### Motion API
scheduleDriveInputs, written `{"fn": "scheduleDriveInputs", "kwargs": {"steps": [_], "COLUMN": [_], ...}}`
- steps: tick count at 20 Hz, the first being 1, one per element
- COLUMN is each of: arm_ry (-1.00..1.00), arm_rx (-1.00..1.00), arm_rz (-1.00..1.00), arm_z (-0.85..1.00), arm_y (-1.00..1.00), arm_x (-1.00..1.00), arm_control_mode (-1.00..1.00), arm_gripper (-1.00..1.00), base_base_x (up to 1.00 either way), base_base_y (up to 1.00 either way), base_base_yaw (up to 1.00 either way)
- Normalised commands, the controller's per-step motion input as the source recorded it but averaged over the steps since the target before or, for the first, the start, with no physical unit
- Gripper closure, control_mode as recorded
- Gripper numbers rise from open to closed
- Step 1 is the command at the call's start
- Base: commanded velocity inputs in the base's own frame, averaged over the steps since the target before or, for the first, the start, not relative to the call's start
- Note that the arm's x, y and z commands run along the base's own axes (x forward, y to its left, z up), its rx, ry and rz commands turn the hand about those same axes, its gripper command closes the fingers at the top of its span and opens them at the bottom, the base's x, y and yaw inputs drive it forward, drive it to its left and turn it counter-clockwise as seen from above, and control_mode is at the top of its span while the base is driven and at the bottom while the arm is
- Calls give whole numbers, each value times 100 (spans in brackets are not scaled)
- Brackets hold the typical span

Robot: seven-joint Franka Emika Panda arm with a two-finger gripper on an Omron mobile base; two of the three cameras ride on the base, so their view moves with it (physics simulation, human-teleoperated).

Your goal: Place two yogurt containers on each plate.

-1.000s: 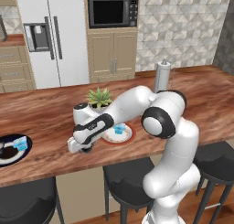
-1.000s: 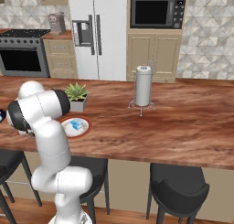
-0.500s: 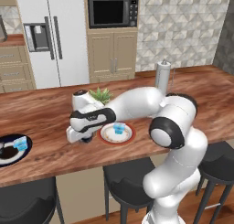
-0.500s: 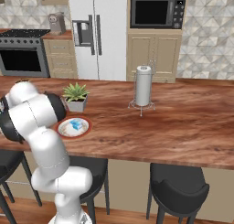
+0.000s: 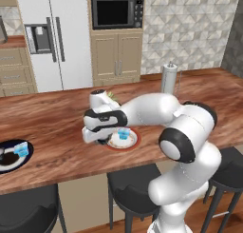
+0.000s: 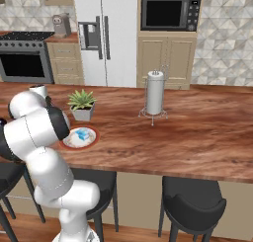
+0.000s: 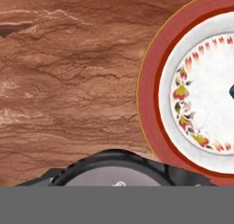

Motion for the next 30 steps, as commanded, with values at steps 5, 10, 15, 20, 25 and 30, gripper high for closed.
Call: {"fn": "scheduleDriveInputs", "kwargs": {"steps": [5,10,15,20,25,30], "arm_ry": [0,4,3,2,1,0], "arm_rx": [0,0,0,0,0,-1], "arm_rz": [-8,-2,0,0,0,0], "arm_z": [0,0,-1,-12,-16,-9], "arm_y": [-53,-29,-7,0,0,6], "arm_x": [1,13,31,58,44,9], "arm_control_mode": [-100,-100,-100,-100,-100,-100], "arm_gripper": [100,100,100,100,100,100], "base_base_x": [0,0,0,0,0,0], "base_base_y": [0,0,0,0,0,0], "base_base_yaw": [0,0,0,0,0,0]}}
